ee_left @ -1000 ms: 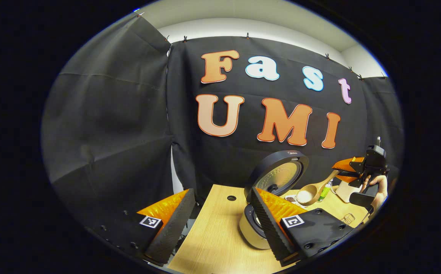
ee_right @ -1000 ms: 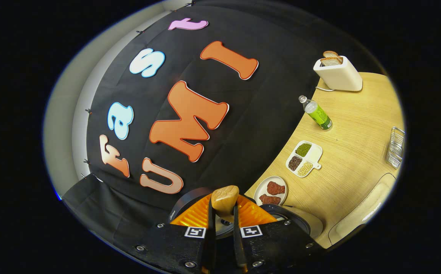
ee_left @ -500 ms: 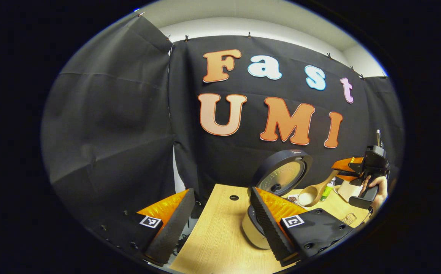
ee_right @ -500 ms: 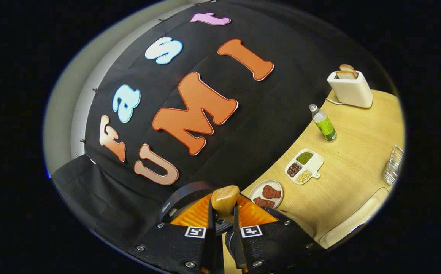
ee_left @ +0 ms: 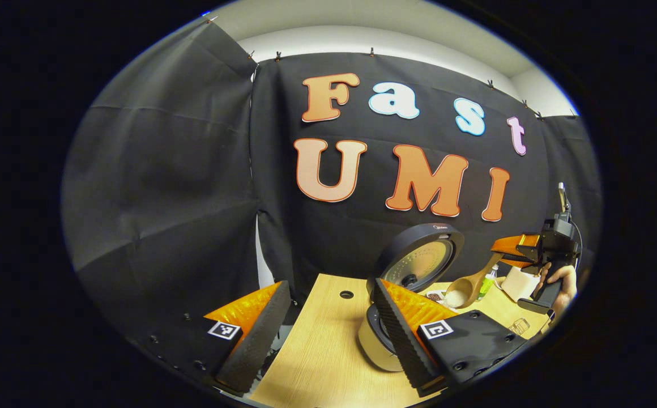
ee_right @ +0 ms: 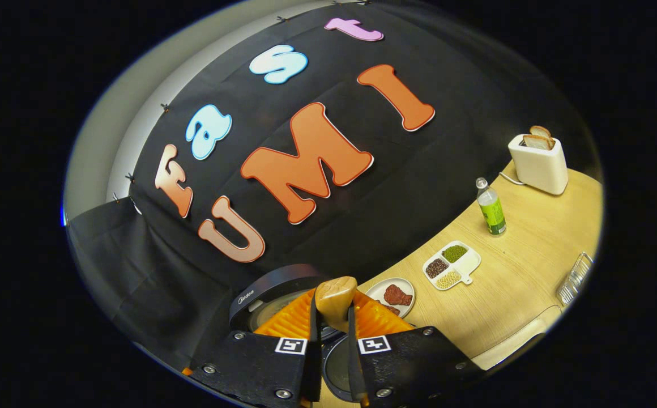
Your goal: Close the left gripper, press the button to open the rice cooker; take a wooden spoon from the chopstick holder with the right hand, scoop a spoonful of rice and pour it into the rice cooker, then put the wooden spoon back into the chopstick holder.
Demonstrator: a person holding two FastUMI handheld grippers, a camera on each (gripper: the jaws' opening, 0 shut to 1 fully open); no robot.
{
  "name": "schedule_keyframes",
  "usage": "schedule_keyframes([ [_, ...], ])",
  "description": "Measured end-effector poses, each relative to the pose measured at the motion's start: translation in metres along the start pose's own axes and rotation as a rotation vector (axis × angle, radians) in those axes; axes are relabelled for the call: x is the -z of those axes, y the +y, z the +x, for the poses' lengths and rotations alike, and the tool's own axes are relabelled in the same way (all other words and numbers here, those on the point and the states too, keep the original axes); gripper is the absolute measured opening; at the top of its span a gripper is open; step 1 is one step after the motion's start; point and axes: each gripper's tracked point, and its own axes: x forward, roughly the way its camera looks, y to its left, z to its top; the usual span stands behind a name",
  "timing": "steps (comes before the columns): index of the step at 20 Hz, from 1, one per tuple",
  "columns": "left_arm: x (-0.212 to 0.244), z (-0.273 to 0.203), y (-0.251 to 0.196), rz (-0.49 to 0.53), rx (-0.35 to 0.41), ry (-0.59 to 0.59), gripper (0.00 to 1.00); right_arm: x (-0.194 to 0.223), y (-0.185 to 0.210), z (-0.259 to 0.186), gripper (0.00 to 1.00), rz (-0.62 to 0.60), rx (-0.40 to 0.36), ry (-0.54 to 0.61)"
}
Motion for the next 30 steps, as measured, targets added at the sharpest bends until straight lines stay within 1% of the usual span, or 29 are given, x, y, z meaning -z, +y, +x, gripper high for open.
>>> schedule_keyframes([
  [3, -0.001, 0.000, 0.000, 0.000, -0.002, -0.002, 0.97, 0.000, 0.008, -0.001, 0.18, -0.040, -0.014, 0.001],
  [4, -0.001, 0.000, 0.001, -0.002, -0.002, -0.004, 0.99, 0.001, 0.010, -0.002, 0.18, -0.058, -0.018, 0.002],
  [5, -0.001, 0.000, 0.001, -0.004, -0.003, -0.004, 0.97, 0.003, 0.010, -0.004, 0.18, -0.078, -0.020, 0.003],
  [6, 0.000, 0.000, 0.001, -0.005, -0.003, -0.003, 0.99, 0.003, 0.012, -0.004, 0.18, -0.096, -0.021, 0.005],
  [7, 0.000, 0.000, 0.001, -0.007, -0.004, -0.002, 0.97, 0.006, 0.015, -0.005, 0.18, -0.112, -0.023, 0.005],
  [8, 0.001, 0.000, 0.002, -0.008, -0.005, -0.001, 0.99, 0.007, 0.017, -0.006, 0.18, -0.127, -0.026, 0.007],
  [9, 0.001, 0.001, 0.002, -0.009, -0.006, 0.001, 0.97, 0.008, 0.018, -0.005, 0.18, -0.145, -0.030, 0.007],
  [17, 0.004, 0.003, 0.008, -0.013, -0.017, 0.005, 0.97, 0.017, 0.033, -0.005, 0.18, -0.269, -0.055, 0.010],
  [19, 0.005, 0.002, 0.011, -0.016, -0.020, 0.007, 0.97, 0.023, 0.036, -0.005, 0.18, -0.313, -0.060, 0.014],
  [20, 0.005, 0.003, 0.013, -0.018, -0.021, 0.007, 1.00, 0.026, 0.037, -0.004, 0.18, -0.341, -0.064, 0.016],
  [21, 0.005, 0.003, 0.015, -0.021, -0.024, 0.008, 0.97, 0.029, 0.040, -0.004, 0.18, -0.363, -0.068, 0.019],
  [24, 0.010, 0.003, 0.021, -0.024, -0.039, 0.020, 0.97, 0.040, 0.046, -0.005, 0.18, -0.422, -0.086, 0.023],
  [25, 0.012, 0.000, 0.024, -0.025, -0.043, 0.022, 0.99, 0.044, 0.048, -0.004, 0.18, -0.447, -0.091, 0.026],
  [26, 0.012, -0.001, 0.025, -0.026, -0.045, 0.021, 0.98, 0.046, 0.051, -0.003, 0.18, -0.474, -0.096, 0.028],
  [27, 0.012, -0.002, 0.026, -0.022, -0.049, 0.019, 0.99, 0.048, 0.052, -0.002, 0.18, -0.498, -0.105, 0.025],
  [28, 0.013, -0.003, 0.029, -0.014, -0.058, 0.019, 0.97, 0.049, 0.056, -0.002, 0.19, -0.520, -0.116, 0.021],
  [30, 0.016, -0.004, 0.034, -0.005, -0.073, 0.023, 0.98, 0.053, 0.060, -0.007, 0.19, -0.555, -0.132, 0.016],
])
